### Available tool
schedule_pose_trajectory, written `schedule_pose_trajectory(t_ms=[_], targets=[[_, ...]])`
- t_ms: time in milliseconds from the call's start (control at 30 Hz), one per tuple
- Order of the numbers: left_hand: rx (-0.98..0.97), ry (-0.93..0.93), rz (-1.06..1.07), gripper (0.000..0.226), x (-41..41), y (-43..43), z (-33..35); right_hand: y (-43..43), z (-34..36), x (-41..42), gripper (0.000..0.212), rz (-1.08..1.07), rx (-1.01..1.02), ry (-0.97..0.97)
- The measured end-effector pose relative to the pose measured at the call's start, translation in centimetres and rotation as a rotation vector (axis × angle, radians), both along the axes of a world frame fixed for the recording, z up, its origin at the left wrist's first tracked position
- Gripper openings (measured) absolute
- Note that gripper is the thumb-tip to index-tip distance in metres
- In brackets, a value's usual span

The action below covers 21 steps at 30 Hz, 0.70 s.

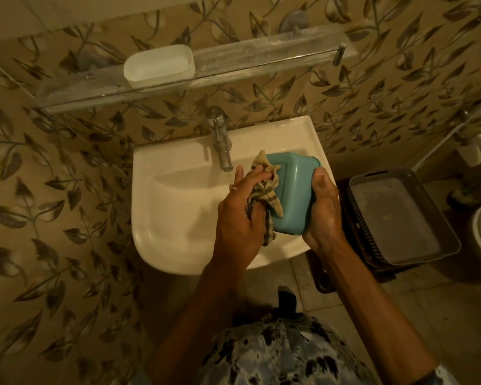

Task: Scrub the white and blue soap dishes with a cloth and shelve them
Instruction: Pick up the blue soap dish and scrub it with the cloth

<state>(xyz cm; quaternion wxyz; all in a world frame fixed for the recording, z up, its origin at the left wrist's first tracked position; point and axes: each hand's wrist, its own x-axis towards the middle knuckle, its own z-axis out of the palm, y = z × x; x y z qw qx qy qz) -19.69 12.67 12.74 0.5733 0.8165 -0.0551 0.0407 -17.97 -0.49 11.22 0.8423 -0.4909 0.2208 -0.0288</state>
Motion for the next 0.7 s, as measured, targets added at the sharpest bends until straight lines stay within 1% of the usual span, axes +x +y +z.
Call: schedule_pose_trajectory(t_ms=[200,300,367,400,433,467,533,633,700], targets=[[0.131,-0.104,-0.075,0.051,-3.9,-0.4,-1.0,-0.8,-1.1,0.2,0.047,-0.062,0.059,0.053],[0.185,-0.1,-0.169,0.049,-4.4,-1.1,-0.2,-0.8,-1.8,-0.1,0.05,-0.025,0.04,0.043],[0.233,-0.147,-0.219,0.044,-3.7,-1.5,0.9,-0.5,-2.2,-0.4,0.052,0.025,0.033,0.034],[0.267,-0.19,-0.224,0.042,-3.0,-1.7,1.3,-0.2,-2.5,-0.6,0.048,0.066,0.018,0.027],[0.306,-0.221,-0.224,0.041,-2.2,-1.9,1.6,0.1,-2.6,-0.8,0.04,0.1,-0.009,0.019],[0.329,-0.221,-0.223,0.043,-1.4,-2.1,1.9,0.3,-2.8,-1.0,0.032,0.117,-0.038,0.003],[0.281,-0.155,-0.196,0.045,0.7,-2.1,2.4,0.5,-3.1,-1.1,0.031,0.117,-0.077,-0.03],[0.153,-0.027,-0.107,0.034,3.2,-1.2,2.3,0.6,-2.5,-1.0,0.04,0.13,-0.175,-0.078],[0.122,-0.007,-0.108,0.031,3.4,-0.8,1.8,0.4,-2.3,-0.9,0.042,0.136,-0.228,-0.093]])
